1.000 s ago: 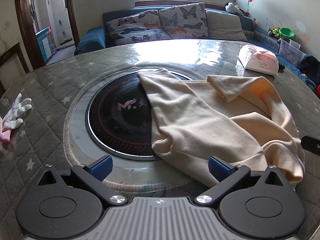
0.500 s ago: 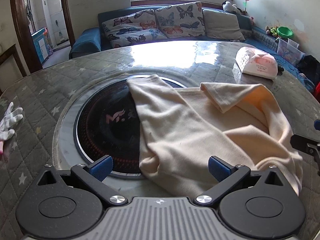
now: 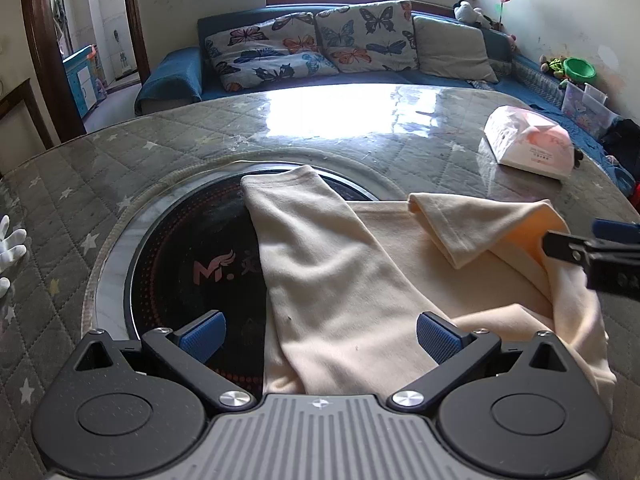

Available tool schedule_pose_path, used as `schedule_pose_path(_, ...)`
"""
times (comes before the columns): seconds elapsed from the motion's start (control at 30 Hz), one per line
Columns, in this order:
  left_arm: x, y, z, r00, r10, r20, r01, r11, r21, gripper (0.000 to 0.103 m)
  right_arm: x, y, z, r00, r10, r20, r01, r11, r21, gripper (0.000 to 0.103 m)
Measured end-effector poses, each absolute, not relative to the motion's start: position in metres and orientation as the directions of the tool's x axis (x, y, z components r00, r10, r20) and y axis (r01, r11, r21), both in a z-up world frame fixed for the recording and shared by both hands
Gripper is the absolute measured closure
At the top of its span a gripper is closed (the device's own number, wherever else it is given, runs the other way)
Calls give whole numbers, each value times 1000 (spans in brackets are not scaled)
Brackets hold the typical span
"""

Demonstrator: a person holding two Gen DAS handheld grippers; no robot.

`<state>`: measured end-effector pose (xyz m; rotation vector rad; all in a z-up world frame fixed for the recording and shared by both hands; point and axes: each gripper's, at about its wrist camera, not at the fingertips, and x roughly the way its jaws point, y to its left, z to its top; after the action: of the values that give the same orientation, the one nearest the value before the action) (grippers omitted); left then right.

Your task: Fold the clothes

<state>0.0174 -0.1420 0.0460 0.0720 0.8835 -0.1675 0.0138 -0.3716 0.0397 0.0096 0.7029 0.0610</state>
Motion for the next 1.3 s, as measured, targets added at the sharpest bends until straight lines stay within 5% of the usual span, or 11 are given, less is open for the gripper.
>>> schedule_pose_path(0.13,29,-144,43,614,-106,-782,174,985,2,0,38,-368,33,738,94,-668,-84,995,47,42)
schedule_pose_path(0.3,43,-149,44,616,-102,-781,174,985,8,0,53,-368,26,724,109,-681,-104,993,48,88)
schedule_pose_path(0.4,52,-151,45,620,-105,-778,175,985,7,0,48,-375,29,740,104,-665,-94,994,51,99)
schedule_pose_path(0.73,90,-160,40,638,-108,-762,175,984,7,6,-20,-442,52,816,-115,-567,142,990,3,100)
schedule_pose_path(1.03,108,-165,20,638,-80,-766,173,984,41,24,-84,-493,21,709,-215,-672,328,944,44,96)
schedule_pose_path(1.1,105,-166,19,653,-82,-753,183,982,53,32,-91,-498,17,699,-230,-677,350,936,43,83)
schedule_pose_path(1.3,93,-160,24,670,-101,-735,219,974,66,65,-91,-484,32,732,-224,-644,316,948,30,72)
